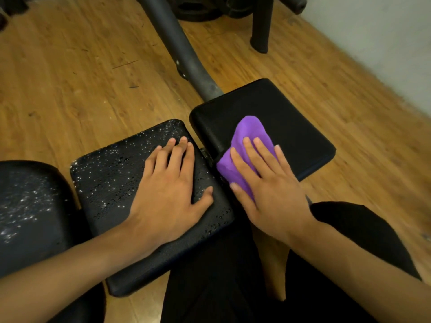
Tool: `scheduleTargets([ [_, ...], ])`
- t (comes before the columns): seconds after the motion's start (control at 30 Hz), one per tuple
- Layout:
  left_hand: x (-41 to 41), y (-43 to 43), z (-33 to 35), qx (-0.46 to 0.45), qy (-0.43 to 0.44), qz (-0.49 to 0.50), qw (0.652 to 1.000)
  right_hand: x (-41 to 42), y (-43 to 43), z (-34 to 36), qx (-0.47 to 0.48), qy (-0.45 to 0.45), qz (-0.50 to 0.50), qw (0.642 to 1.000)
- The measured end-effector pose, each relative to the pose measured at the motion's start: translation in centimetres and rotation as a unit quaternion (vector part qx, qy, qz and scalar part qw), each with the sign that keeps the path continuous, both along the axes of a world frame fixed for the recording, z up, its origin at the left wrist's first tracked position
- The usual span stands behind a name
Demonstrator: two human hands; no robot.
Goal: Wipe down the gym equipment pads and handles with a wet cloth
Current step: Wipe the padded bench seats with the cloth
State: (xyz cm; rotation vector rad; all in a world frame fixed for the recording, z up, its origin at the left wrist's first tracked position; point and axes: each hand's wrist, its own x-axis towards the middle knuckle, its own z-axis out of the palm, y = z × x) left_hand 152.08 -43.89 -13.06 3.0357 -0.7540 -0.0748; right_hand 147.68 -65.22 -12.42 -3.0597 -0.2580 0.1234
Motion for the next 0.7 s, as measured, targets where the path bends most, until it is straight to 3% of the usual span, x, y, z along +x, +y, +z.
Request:
scheduleTargets([
  [0.17,0.0,-0.1,0.0,0.005,0.000,0.001,1.000,5.5,3.0,-1.5,-0.056,-0.045,0.040,0.997],
  [0.3,0.1,0.0,-0.1,0.014,0.002,0.000,1.000,10.7,5.2,-1.5,-0.052,-0.040,0.014,0.998],
  [0.53,0.1,0.1,-0.2,0.010,-0.003,-0.007,1.000,-0.7,2.7,-1.4,-0.014,-0.038,-0.057,0.998],
  [0.7,0.3,0.1,-0.2,0.015,-0.006,-0.011,1.000,7.3,2.0,-1.1,0.007,-0.032,-0.108,0.994],
])
